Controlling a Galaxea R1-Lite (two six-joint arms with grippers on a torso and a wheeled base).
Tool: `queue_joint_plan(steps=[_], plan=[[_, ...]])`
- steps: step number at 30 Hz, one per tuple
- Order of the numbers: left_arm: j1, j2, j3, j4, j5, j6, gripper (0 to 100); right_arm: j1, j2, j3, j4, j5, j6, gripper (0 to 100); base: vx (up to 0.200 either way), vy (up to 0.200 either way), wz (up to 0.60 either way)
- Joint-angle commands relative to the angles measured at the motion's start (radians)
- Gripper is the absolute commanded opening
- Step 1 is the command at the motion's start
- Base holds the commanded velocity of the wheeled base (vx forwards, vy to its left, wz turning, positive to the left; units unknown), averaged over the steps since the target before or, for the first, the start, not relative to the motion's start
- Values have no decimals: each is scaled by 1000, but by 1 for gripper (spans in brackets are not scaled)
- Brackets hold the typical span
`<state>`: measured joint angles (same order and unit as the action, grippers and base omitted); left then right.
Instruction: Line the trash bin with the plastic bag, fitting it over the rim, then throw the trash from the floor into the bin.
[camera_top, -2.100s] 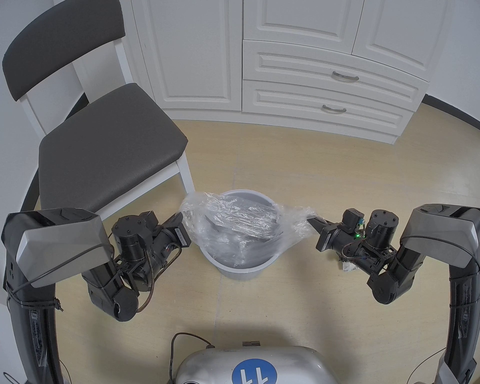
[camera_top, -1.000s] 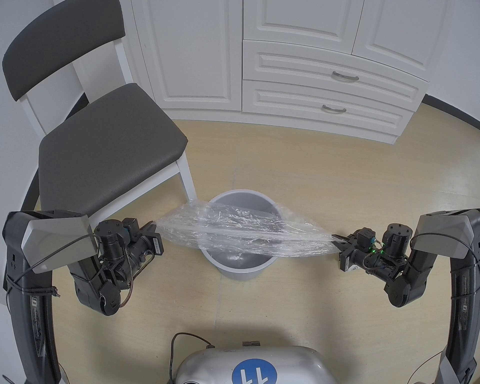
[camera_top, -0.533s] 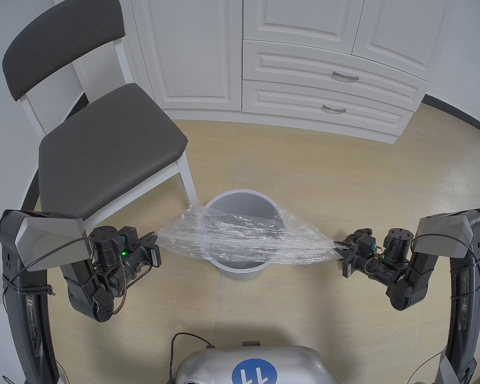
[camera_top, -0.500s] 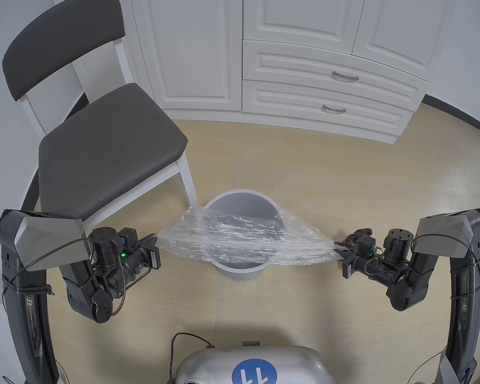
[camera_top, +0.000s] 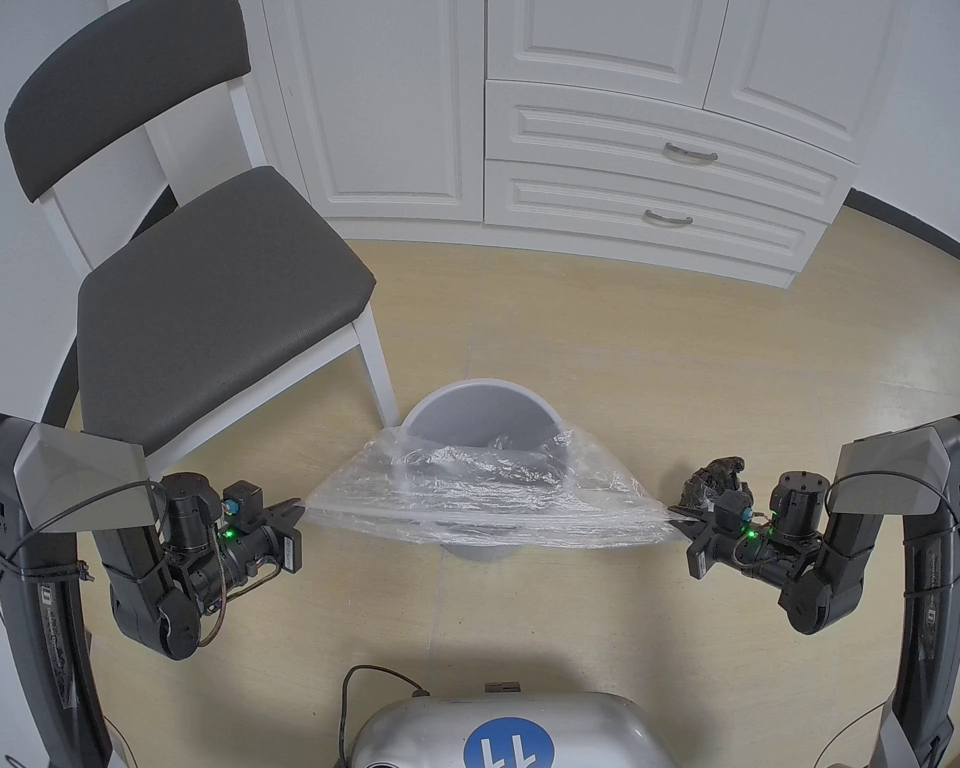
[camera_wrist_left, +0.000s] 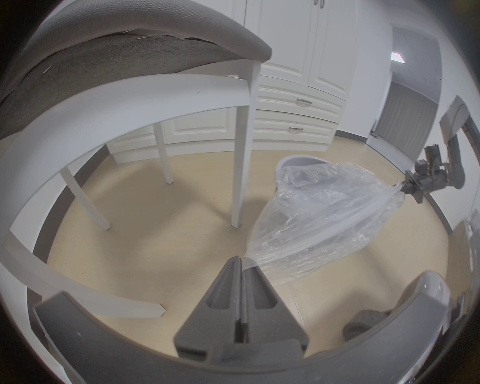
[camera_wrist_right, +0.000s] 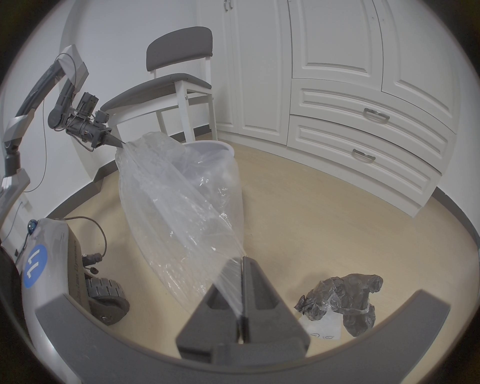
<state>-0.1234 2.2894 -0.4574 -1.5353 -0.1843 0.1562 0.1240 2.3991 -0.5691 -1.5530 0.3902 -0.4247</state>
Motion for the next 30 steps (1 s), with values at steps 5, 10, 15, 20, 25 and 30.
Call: queue_joint_plan(steps=[5, 10, 15, 20, 25, 30], plan=[[14, -11, 91, 1, -80, 79, 0, 6, -6, 57, -18, 1, -55, 0, 0, 0, 0], [8, 9, 102, 1, -80, 94, 0, 22, 9, 61, -18, 1, -82, 0, 0, 0, 0], [4, 27, 111, 1, -80, 103, 0, 37, 20, 75, -18, 1, -86, 0, 0, 0, 0], [1, 58, 100, 1, -72, 128, 0, 46, 43, 68, -18, 1, -97, 0, 0, 0, 0], [-10, 94, 17, 0, -24, 115, 0, 52, 64, 6, -18, -10, -91, 0, 0, 0, 0], [-51, 117, -92, 0, 132, 23, 0, 51, 67, -58, -18, -31, -62, 0, 0, 0, 0]])
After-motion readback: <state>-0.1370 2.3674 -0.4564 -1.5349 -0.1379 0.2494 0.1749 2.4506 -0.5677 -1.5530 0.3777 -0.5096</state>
